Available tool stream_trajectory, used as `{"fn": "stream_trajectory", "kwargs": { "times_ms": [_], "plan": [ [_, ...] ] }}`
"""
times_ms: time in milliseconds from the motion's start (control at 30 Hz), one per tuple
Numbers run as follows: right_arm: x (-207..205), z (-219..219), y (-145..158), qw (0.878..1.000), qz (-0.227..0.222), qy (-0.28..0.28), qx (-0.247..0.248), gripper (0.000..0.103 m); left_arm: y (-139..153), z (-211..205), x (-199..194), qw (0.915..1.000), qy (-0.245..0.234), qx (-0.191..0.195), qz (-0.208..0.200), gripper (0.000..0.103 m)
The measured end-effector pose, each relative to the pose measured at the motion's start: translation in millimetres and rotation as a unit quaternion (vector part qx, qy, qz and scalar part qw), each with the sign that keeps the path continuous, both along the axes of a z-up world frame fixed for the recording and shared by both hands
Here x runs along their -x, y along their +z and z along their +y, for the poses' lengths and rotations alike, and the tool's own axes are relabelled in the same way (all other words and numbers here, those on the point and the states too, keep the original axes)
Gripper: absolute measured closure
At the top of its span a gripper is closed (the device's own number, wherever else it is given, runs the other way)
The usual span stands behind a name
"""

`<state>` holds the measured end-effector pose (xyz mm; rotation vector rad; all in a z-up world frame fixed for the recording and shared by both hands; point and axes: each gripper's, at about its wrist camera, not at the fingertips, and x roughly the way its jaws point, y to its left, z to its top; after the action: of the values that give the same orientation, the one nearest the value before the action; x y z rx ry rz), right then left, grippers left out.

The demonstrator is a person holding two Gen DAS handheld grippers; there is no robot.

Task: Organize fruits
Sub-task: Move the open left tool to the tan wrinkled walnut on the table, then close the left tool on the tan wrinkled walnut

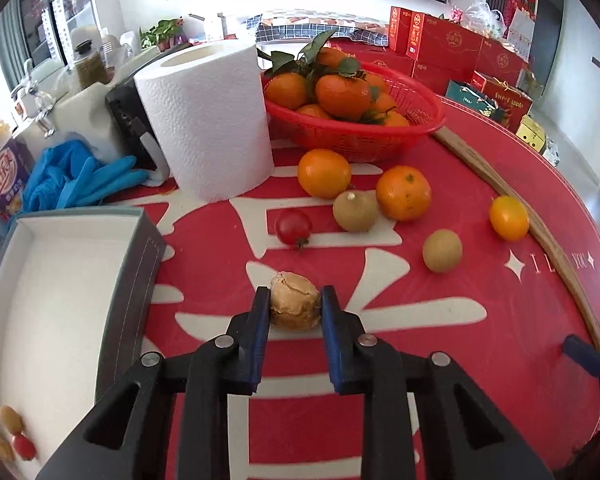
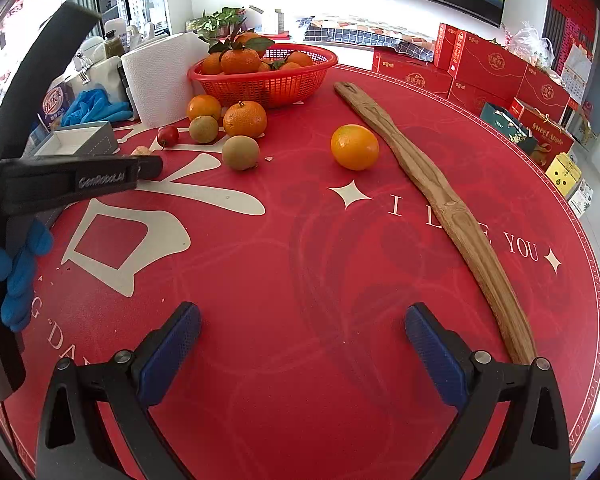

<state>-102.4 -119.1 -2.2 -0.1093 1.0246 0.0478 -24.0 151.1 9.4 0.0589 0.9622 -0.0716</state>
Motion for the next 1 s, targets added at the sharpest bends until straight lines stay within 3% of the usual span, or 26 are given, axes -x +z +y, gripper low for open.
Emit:
{"fn": "stream_trajectory", "kwargs": {
  "times_ms": [300,500,667,767,833,900,1000],
  "plan": [
    [0,0,-1,1.000,0.000,0.000,0.000,0.001,-4,-4,40,0.9988,0.013,-0.038,-0.029,0.076],
    [0,0,-1,1.000,0.000,0.000,0.000,0.001,-6,-20,36,0.9966,0.017,-0.066,-0.046,0.074],
    [0,0,-1,1.000,0.000,0.000,0.000,0.001,-5,-12,37,0.9950,0.039,-0.079,-0.048,0.052],
    [0,0,-1,1.000,0.000,0.000,0.000,0.001,-4,1,36,0.9968,0.051,-0.047,-0.041,0.043],
    [0,0,-1,1.000,0.000,0.000,0.001,0.001,-5,11,35,0.9973,0.062,-0.021,-0.034,0.026],
    [0,0,-1,1.000,-0.001,0.000,0.001,0.001,-8,15,32,0.9987,0.045,0.004,-0.025,0.013],
    [0,0,-1,1.000,-0.001,0.000,0.001,0.001,-14,5,29,0.9999,0.014,-0.001,-0.007,0.000]
  ]
}}
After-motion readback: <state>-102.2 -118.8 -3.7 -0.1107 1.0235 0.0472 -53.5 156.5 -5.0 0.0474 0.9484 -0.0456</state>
